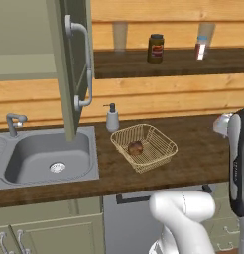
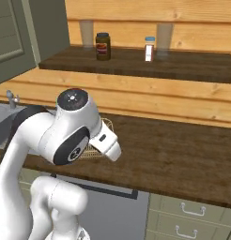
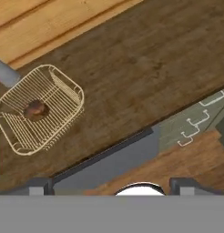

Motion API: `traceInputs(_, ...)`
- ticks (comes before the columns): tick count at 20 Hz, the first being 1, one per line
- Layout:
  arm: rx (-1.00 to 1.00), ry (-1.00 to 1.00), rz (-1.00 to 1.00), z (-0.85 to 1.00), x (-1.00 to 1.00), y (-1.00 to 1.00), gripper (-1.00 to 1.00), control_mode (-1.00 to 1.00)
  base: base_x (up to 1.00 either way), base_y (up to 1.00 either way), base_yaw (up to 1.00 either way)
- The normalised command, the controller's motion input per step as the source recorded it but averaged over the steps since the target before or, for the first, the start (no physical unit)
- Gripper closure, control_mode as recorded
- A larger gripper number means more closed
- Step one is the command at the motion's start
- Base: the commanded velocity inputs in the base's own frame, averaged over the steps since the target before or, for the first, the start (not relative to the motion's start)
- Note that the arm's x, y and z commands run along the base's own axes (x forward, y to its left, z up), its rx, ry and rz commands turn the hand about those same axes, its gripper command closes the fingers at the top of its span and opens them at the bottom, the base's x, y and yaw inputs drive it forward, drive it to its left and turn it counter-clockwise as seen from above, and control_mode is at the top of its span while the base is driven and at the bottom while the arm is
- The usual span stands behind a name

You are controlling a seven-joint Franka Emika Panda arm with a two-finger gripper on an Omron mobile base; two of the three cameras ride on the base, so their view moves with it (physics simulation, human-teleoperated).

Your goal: Open the cabinet, pick up the bread from the cabinet and place it in the basket. Then move the basket to the dining counter.

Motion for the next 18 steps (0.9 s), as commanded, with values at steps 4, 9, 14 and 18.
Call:
traceInputs(4, 0.31, 0.41, -0.17, -0.14, 0.5, 0.53, -1.0, -1.0, 0.0, 0.0, 0.0)
traceInputs(9, 0.34, 0.09, -0.17, -0.95, 0.54, 0.29, -1.0, -1.0, 0.0, 0.0, 0.0)
traceInputs(14, 0.21, 0.0, -0.08, -0.53, 0.84, 0.07, -1.0, -1.0, 0.0, 0.0, 0.0)
traceInputs(18, -0.02, 0.0, -0.07, -0.36, 0.79, 0.08, -1.0, -1.0, 0.0, 0.0, 0.0)
